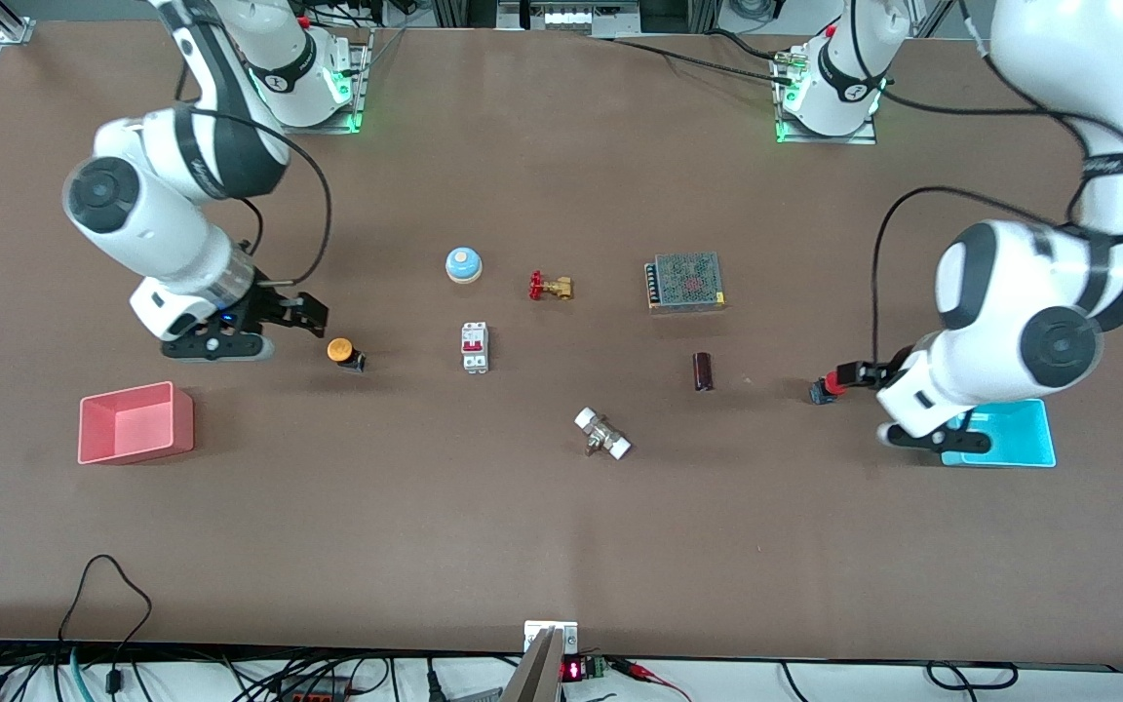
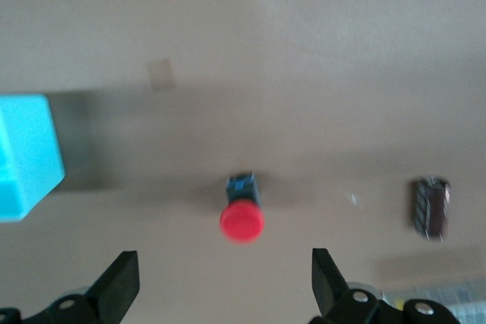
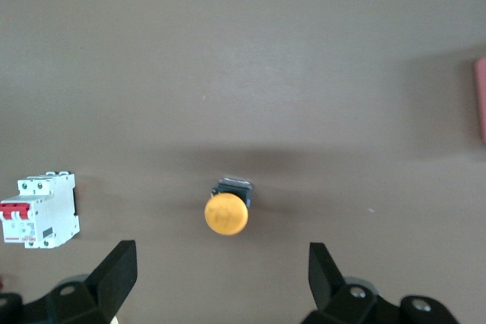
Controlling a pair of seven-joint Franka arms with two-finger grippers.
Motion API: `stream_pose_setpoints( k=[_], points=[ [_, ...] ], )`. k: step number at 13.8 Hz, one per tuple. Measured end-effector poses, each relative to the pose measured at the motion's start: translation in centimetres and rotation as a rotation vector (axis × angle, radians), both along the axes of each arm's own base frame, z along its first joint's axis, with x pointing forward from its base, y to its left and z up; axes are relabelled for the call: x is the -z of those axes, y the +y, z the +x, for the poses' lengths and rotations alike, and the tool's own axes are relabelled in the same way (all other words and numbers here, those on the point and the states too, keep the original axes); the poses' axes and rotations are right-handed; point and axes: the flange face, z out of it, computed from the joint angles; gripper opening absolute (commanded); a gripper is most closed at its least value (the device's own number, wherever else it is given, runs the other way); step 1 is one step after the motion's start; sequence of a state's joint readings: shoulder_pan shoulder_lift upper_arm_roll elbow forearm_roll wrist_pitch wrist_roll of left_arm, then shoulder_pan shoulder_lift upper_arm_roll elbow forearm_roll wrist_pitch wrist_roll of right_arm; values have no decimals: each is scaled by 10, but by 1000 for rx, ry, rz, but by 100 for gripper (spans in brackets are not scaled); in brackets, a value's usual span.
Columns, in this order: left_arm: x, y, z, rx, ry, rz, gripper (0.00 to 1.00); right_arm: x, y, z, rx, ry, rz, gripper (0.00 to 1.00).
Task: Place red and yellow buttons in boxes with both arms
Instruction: 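Lower both grippers and close them on the yellow and red buttons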
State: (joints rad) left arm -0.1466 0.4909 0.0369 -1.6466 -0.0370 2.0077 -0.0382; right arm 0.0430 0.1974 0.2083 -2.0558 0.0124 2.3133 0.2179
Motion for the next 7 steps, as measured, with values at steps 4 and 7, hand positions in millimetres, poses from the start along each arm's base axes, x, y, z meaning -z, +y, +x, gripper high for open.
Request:
stream_pose_setpoints(
  k=[4, 7],
  points=[
    [67, 5, -19, -23, -99, -3, 100, 46, 11, 4, -8, -16, 22, 100],
    [104, 7, -41, -42, -144, -3, 100, 72, 14, 3, -9, -48, 38, 100]
  ],
)
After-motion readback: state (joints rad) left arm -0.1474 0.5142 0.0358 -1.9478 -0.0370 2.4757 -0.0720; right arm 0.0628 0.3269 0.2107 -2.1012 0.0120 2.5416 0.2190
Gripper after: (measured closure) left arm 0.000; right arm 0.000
